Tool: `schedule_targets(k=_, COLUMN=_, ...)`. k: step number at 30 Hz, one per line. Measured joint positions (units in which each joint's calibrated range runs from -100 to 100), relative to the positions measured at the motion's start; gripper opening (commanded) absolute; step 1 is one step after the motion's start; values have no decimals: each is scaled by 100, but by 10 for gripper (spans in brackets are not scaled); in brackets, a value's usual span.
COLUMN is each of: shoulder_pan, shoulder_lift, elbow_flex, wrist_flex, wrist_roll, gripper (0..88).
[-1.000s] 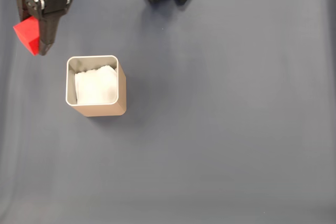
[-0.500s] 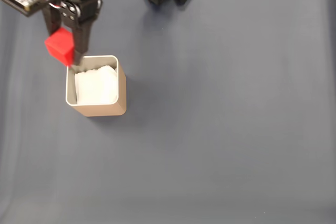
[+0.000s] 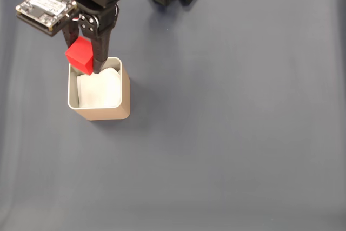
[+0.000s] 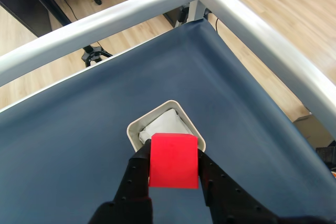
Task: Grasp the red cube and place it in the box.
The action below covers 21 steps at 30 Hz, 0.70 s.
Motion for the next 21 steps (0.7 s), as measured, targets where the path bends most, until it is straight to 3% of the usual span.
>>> schedule_targets(k=21, shoulder_pan=-180, shoulder_lift=62, elbow_flex=0, wrist_flex=-276, wrist_roll=-5, gripper=17)
